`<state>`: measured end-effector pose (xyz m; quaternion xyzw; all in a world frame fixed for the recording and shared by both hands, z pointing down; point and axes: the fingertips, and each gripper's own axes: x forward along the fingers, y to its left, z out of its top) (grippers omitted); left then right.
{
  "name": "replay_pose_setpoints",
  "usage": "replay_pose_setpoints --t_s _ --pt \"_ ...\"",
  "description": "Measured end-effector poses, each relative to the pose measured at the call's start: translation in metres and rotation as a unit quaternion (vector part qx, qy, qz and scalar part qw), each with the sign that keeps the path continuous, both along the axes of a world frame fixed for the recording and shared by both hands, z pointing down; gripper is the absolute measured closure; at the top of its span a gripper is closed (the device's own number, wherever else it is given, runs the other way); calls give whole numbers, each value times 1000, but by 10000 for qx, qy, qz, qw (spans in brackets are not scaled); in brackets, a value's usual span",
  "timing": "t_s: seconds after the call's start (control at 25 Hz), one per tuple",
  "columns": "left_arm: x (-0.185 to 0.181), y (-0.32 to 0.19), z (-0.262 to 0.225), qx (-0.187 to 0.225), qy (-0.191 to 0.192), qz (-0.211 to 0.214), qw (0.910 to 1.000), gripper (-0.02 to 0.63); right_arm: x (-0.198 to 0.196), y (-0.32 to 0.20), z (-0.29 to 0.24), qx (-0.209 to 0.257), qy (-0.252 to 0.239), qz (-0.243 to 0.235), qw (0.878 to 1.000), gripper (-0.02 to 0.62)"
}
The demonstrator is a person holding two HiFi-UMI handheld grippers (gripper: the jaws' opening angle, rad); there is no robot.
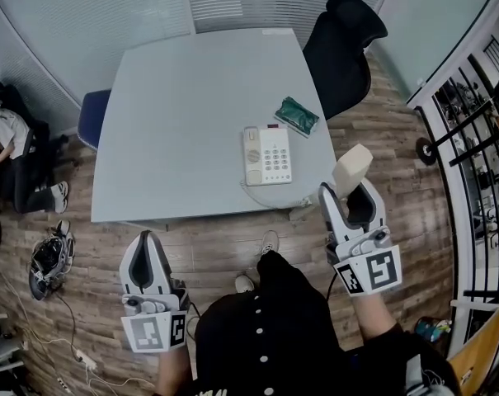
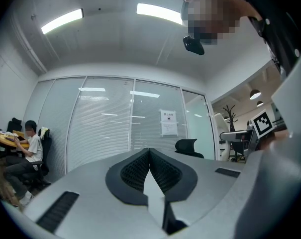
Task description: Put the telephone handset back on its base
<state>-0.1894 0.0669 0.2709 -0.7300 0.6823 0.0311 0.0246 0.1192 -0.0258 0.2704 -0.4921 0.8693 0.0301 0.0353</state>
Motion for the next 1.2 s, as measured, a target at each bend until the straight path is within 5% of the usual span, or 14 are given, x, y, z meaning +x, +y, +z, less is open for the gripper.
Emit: replay_pose_setpoints --t_s 0.76,1.2 --pt "33 -126 -9 -13 -63 -60 10000 591 11 -124 2 -143 -134 -320 9993 362" --pt "40 -149 -6 -113 10 -320 9994 591 -6 -161 13 -405 -122 -767 9962 362"
